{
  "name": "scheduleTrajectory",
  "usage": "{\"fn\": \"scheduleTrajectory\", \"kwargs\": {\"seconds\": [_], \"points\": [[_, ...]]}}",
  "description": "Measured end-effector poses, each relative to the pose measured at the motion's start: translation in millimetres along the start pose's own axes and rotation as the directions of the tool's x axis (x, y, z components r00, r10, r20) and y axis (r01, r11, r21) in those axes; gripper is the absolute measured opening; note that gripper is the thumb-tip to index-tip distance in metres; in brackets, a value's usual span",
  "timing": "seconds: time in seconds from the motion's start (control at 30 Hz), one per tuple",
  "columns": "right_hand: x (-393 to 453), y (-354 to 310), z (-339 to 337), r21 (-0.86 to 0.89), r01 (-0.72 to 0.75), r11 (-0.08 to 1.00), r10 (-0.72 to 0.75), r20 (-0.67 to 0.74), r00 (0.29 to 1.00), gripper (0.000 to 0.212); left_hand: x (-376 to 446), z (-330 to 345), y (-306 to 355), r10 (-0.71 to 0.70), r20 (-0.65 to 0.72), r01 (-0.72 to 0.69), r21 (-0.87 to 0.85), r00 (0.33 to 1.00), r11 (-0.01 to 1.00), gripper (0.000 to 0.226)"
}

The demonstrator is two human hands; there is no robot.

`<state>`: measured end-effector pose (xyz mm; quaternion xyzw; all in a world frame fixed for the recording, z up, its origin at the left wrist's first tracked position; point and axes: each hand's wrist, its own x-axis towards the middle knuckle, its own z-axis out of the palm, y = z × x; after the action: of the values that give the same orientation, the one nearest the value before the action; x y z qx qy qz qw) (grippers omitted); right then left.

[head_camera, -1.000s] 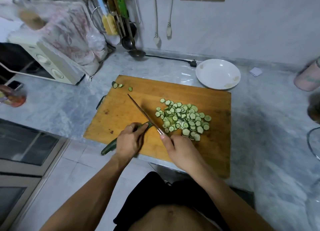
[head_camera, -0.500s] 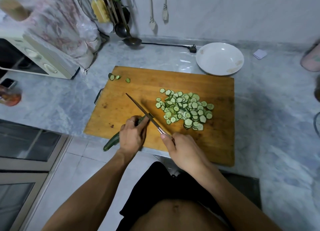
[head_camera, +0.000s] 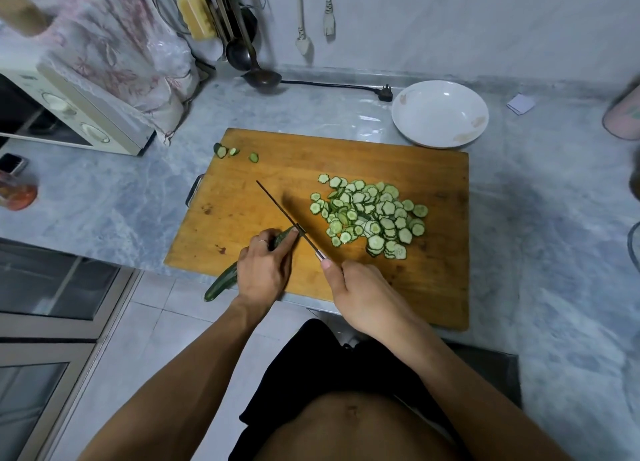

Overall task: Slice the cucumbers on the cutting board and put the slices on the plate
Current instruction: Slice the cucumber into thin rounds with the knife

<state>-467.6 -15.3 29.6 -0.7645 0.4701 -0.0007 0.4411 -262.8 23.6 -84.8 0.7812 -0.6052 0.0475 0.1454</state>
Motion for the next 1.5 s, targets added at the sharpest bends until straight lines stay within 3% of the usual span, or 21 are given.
{"fn": "scheduleTrajectory", "kwargs": {"seconds": [0.43, 0.73, 1.1, 1.5], "points": [[21, -4, 24, -0.005, -0.020, 1.000, 0.020, -0.032, 0.999, 0.048, -2, 5, 0, -0.012, -0.029, 0.012, 0.030, 1.000, 0.999, 0.035], [20, 17, 4, 0.050, -0.059, 0.997, 0.062, -0.046, 0.997, 0.053, -1, 7, -3, -0.005, -0.084, -0.001, -0.061, 0.996, 0.998, 0.032], [-6, 6, 7, -0.015, 0.041, 0.999, -0.041, -0.061, 0.997, 0.048, -1, 9, -4, 0.006, -0.093, -0.010, -0.047, 0.996, 0.999, 0.028], [3, -4, 9, -0.037, 0.023, 0.999, -0.024, -0.029, 0.999, 0.049, -2, 9, -2, 0.004, -0.100, -0.009, -0.045, 0.995, 0.999, 0.024]]}}
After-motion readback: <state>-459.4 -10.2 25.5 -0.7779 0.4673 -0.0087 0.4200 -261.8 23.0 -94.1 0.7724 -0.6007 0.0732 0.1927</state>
